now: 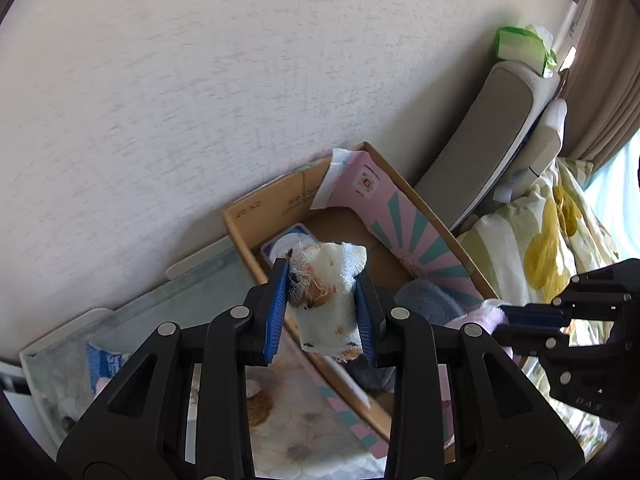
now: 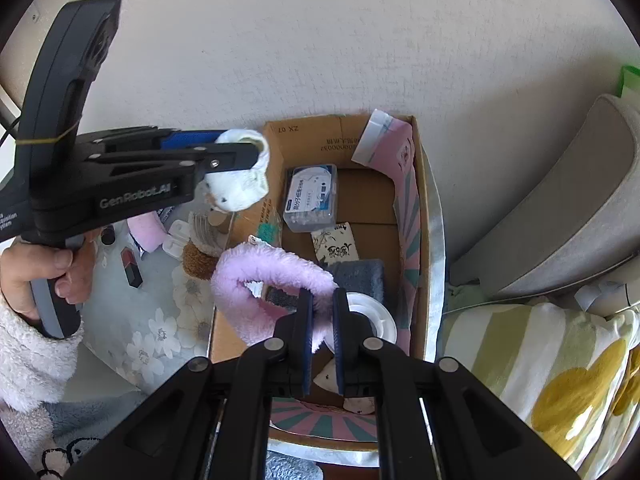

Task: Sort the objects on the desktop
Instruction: 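Open both tools over the box to drop the socks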

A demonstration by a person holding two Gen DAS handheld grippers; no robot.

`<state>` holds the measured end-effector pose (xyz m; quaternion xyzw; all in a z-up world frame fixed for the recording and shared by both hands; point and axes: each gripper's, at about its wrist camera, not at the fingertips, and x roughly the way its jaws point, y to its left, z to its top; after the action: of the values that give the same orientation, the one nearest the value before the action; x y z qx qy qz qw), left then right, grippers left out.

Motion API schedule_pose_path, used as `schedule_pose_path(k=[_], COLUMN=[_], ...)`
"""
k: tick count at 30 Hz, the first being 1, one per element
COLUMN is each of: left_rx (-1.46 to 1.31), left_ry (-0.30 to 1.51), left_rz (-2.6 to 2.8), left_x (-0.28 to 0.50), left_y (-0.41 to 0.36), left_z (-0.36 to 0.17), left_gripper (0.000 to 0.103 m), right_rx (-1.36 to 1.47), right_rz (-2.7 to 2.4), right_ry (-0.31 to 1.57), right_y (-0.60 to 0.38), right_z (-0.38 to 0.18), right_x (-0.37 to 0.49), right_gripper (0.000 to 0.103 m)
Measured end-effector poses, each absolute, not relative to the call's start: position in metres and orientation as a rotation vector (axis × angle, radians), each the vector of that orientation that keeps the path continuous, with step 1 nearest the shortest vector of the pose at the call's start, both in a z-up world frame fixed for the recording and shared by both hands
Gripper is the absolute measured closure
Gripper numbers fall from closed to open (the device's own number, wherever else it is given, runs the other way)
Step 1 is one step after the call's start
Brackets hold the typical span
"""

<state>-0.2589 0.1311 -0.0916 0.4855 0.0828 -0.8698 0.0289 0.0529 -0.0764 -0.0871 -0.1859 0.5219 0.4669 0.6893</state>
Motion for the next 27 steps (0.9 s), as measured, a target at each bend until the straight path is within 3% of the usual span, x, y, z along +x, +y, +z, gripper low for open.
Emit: schedule_pose_path(k=[5, 7, 8, 9, 11, 17, 27], left_rx=[1.485, 1.483, 1.49, 1.481, 1.438, 1.424, 1.37], left_ry=[0.315, 0.358, 0.377, 0.385, 0.371, 0.256, 0.299], left_rz=[-2.672, -2.669, -2.659, -2.653, -2.666, -2.664, -2.69], left_x=[-0.269, -0.272, -0.274, -0.274, -0.272, -0.264, -0.231], left_y=[0.132, 0.13, 0.129, 0.129, 0.13, 0.134, 0.115], left_z=[-0.094, -0.095, -0.096, -0.096, -0.091, -0.079, -0.058], left_gripper=[0.072, 0.055, 0.029, 0.002, 0.0, 0.0, 0.0], right_rx=[-0.46, -0.482, -0.496, -0.516, -0.541, -0.525, -0.521], right_rz=[1.072, 1.097, 1.102, 1.108, 1.102, 1.115, 1.106], right_ry=[1.18, 1.16, 1.162, 1.17, 1.182, 1.145, 1.096], right_y=[-0.077, -0.075, -0.074, -0.073, -0.071, -0.069, -0.065], right_z=[-0.096, -0.099, -0.102, -0.105, -0.109, -0.102, -0.085], right_x=[0.054, 0.053, 0.053, 0.053, 0.052, 0.053, 0.044], right_gripper=[0.094, 0.087, 0.077, 0.056, 0.037, 0.036, 0.036])
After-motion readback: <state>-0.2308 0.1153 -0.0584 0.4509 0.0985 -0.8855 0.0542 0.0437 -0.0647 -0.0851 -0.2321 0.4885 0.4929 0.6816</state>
